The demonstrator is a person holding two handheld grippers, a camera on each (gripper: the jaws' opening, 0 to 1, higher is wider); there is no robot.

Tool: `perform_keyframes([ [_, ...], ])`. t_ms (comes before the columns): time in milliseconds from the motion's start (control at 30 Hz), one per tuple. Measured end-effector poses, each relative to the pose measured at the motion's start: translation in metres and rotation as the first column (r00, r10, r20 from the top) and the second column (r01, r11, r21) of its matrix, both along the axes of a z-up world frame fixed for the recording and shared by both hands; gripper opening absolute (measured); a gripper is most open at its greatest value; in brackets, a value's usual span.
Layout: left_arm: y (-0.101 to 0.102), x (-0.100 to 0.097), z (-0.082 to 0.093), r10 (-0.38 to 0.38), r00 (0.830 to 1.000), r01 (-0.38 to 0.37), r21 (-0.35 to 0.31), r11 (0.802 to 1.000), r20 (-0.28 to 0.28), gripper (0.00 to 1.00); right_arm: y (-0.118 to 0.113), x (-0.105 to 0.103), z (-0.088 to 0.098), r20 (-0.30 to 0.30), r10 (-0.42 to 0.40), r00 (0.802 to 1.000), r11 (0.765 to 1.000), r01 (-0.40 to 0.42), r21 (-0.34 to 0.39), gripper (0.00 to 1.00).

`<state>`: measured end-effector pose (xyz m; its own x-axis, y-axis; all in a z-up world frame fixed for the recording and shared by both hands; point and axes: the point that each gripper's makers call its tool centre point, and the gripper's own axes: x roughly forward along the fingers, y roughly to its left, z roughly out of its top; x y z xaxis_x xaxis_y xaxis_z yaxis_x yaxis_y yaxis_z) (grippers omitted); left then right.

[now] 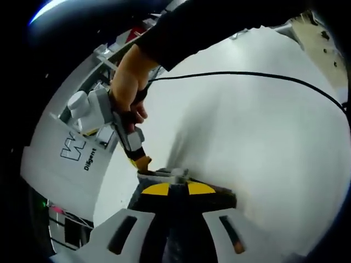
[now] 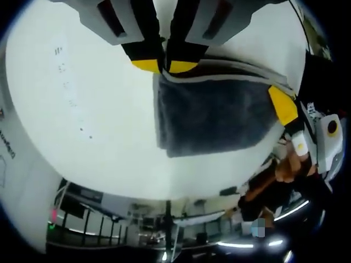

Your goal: Open the folded towel by lifting each exposed corner and separating the folded layers until the towel lies flat within the target outline without major curled edges

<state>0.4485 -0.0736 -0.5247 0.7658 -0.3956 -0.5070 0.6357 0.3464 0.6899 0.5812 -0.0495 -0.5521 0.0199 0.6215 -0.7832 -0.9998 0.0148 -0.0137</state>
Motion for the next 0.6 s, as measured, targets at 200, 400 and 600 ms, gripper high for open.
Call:
perform_keyframes([
  [200,-0.001,0.001,0.002,0.0,1.0,0.0,-0.023,1.0,0.002,0.08,0.0,-0.001,0.002,0.004,0.0,1.0,1.0,0.0,-0.003,0.0],
  [400,-0.001,0.003,0.008,0.003,1.0,-0.006,-0.106,0.994,-0.024,0.07,-0.001,-0.002,0.006,0.005,-0.002,1.0,1.0,0.002,-0.009,0.0],
  [600,0.004,0.01,0.024,0.023,0.999,-0.019,-0.14,0.99,0.026,0.06,-0.001,-0.001,0.008,0.008,-0.004,1.0,1.0,0.005,-0.012,0.0],
])
